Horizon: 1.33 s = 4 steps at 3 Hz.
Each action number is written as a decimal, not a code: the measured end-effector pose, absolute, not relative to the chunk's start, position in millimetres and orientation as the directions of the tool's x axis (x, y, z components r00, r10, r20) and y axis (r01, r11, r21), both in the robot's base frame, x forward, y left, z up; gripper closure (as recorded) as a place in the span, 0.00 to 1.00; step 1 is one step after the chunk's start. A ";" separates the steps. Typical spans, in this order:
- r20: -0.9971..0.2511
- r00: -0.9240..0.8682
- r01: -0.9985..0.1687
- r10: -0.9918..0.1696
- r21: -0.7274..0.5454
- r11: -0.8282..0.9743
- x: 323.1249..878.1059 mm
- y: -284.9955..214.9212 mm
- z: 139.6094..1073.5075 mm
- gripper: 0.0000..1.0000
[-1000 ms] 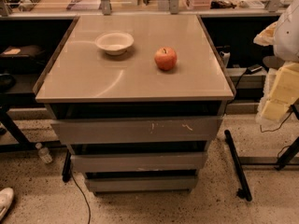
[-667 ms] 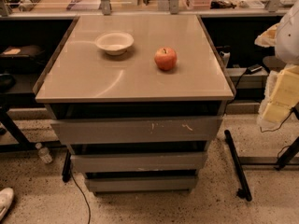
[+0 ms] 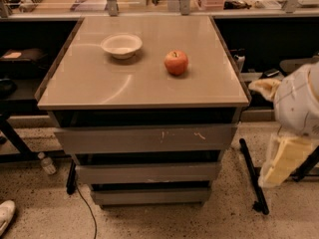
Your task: Open middle drawer
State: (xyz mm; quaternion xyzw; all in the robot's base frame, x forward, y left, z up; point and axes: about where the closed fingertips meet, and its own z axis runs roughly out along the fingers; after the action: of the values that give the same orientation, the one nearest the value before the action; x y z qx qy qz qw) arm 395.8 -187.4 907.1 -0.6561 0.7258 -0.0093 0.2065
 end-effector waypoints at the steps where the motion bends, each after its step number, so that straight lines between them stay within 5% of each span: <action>1: -0.333 0.019 -0.960 -0.943 -0.271 0.077 380.6 -178.7 832.4 0.00; 4: -0.406 0.121 -0.967 -0.906 -0.255 -0.015 386.4 -157.3 691.5 0.00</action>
Offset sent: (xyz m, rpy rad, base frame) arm -0.0275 0.0232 -0.2475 0.1376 0.0487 0.2474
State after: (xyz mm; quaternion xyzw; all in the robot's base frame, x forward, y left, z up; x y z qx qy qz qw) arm 386.4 -157.3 691.5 -0.7094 0.6600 0.0639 0.2389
